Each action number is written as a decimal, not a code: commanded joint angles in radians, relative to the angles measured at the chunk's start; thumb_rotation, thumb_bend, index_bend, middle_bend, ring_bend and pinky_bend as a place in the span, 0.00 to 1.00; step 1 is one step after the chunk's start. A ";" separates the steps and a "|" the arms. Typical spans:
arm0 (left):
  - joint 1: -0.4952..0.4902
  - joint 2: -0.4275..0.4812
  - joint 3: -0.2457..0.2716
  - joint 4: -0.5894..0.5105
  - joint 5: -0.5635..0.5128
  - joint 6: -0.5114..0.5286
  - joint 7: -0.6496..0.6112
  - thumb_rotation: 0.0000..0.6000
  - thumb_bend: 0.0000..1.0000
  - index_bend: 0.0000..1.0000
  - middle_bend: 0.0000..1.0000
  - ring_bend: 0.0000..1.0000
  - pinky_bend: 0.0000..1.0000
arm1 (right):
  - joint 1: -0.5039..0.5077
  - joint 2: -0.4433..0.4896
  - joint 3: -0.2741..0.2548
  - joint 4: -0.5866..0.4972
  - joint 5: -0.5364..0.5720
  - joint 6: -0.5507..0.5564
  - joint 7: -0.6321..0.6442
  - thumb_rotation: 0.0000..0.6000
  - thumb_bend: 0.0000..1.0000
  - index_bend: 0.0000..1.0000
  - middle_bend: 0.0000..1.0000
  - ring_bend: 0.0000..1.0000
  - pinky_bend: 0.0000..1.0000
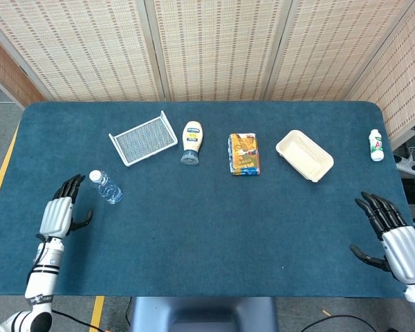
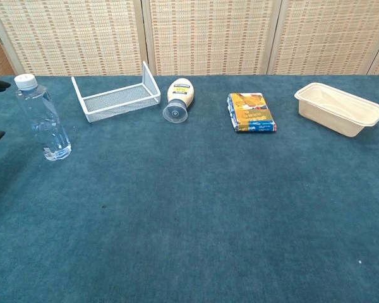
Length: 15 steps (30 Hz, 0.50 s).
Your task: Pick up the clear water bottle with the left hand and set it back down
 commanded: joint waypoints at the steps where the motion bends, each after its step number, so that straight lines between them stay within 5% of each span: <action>1: -0.019 -0.032 -0.026 0.017 -0.030 -0.025 -0.071 1.00 0.40 0.00 0.00 0.01 0.13 | 0.001 0.001 0.000 -0.004 0.005 -0.006 -0.003 1.00 0.13 0.00 0.00 0.00 0.10; 15: -0.051 -0.168 -0.067 0.096 -0.045 -0.036 -0.317 1.00 0.39 0.00 0.00 0.01 0.12 | 0.005 0.008 0.000 -0.022 0.021 -0.026 -0.009 1.00 0.13 0.00 0.00 0.00 0.11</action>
